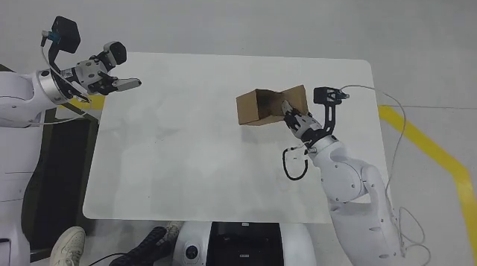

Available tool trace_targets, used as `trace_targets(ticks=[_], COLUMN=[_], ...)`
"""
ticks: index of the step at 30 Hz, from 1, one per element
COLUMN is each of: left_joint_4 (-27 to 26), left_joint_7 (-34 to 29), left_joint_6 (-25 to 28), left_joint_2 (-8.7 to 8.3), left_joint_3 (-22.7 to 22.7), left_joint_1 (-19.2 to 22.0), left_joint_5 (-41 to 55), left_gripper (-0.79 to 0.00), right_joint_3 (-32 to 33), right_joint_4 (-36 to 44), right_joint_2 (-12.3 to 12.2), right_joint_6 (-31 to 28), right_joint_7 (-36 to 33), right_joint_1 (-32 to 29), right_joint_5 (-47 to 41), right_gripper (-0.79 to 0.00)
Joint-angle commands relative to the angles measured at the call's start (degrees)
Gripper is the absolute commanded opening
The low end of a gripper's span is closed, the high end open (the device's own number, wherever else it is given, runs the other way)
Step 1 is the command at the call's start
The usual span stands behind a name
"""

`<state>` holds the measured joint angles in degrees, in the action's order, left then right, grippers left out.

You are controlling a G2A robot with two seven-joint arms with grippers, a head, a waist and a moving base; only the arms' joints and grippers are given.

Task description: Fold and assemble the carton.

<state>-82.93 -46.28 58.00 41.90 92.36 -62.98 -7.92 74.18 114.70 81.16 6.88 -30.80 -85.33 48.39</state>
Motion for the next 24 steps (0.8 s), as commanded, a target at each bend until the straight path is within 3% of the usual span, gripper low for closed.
trace_targets(ticks=[1, 18, 24], left_joint_4=[0.0, 0.0, 0.0], left_joint_7=[0.0, 0.0, 0.0], left_joint_6=[0.0, 0.0, 0.0], left_joint_2=[0.0, 0.0, 0.0], left_joint_3=[0.0, 0.0, 0.0], left_joint_1=[0.0, 0.0, 0.0], left_joint_5=[0.0, 0.0, 0.0], left_gripper=[0.0, 0.0, 0.0], right_joint_3=[-0.04, 2.32, 2.37], right_joint_4=[0.09, -1.64, -1.74], right_joint_2=[-0.03, -0.5, -0.52], right_joint_6=[-0.63, -9.31, -9.5], right_joint_7=[0.29, 4.93, 4.91], right_joint_1=[-0.17, -1.1, -1.09], right_joint_5=[-1.38, -16.9, -17.13], right_gripper=[-0.785, -0.785, -0.785])
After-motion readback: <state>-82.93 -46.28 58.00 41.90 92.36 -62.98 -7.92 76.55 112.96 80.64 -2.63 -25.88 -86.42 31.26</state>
